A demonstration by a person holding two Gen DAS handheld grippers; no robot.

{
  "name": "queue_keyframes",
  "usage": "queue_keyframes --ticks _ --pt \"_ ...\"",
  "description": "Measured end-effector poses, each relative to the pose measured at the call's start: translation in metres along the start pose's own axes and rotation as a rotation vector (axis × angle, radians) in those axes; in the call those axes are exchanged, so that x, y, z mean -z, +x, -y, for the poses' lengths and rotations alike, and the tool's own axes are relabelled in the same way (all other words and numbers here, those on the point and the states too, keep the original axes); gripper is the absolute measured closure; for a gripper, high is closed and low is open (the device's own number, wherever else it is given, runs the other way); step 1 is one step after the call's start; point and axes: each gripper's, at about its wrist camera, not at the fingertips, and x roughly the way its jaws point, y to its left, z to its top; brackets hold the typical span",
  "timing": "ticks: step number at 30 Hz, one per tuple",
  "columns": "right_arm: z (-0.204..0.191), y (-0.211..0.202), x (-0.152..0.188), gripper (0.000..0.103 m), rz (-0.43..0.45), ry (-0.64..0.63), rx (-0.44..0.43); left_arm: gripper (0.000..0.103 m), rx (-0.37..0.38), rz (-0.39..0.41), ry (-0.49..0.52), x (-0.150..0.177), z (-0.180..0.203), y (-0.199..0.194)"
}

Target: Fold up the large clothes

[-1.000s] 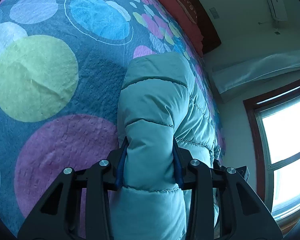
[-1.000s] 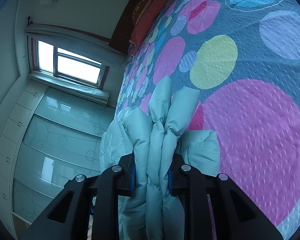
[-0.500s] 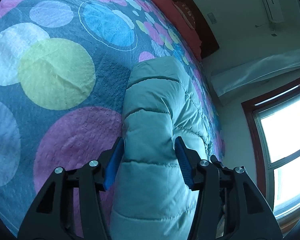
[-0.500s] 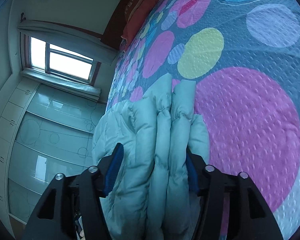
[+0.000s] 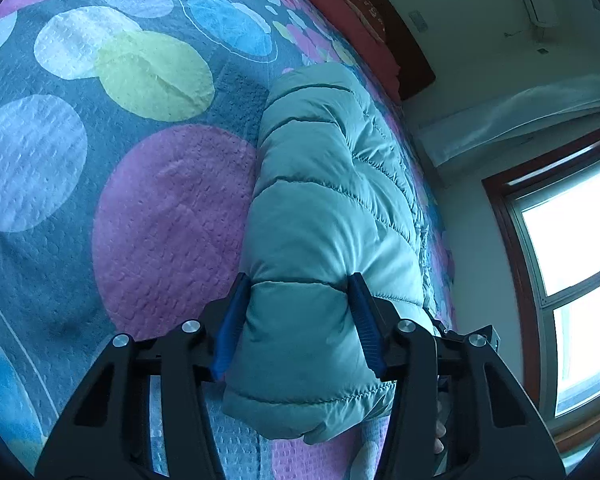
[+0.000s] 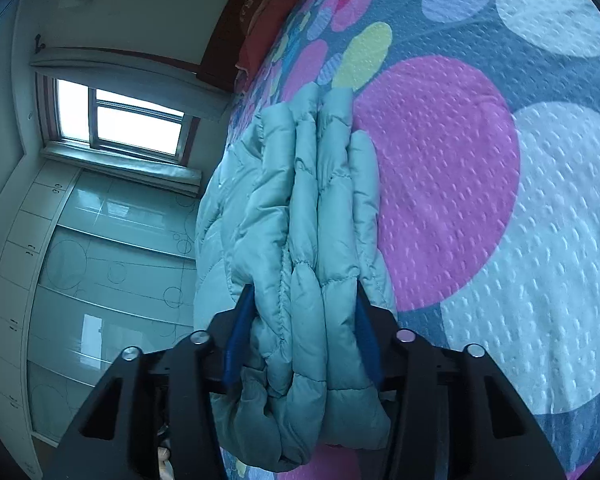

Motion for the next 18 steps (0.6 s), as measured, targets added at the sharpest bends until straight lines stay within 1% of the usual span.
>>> queue_keyframes --ticks 5,7,8,9,11,12,18 --pt "0.000 -0.002 0.001 0.059 0.006 -0.002 -0.001 0.053 -0.045 0.015 0.029 0.002 0.007 -0.003" --pt "0.001 -0.004 0.003 0.058 0.008 0.000 -0.006 0.050 -0.059 0.023 0.034 0.004 0.008 -0.005" --pt "0.001 -0.005 0.003 0.057 0.008 0.004 -0.005 0.046 -0.064 0.024 0.035 0.006 0.009 -0.006" --pt "0.003 -0.007 0.004 0.057 0.010 0.009 -0.007 0.042 -0.068 0.022 0.033 0.007 0.010 -0.006" --pt "0.008 -0.011 0.005 0.053 0.015 0.020 -0.012 0.040 -0.067 0.020 0.019 0.009 0.009 -0.007" --pt "0.009 -0.013 0.006 0.051 0.019 0.023 -0.011 0.039 -0.066 0.020 0.012 0.011 0.008 -0.008" --pt "0.017 -0.026 0.021 0.047 0.036 0.042 -0.016 0.037 -0.072 0.033 -0.018 0.023 0.007 -0.015"
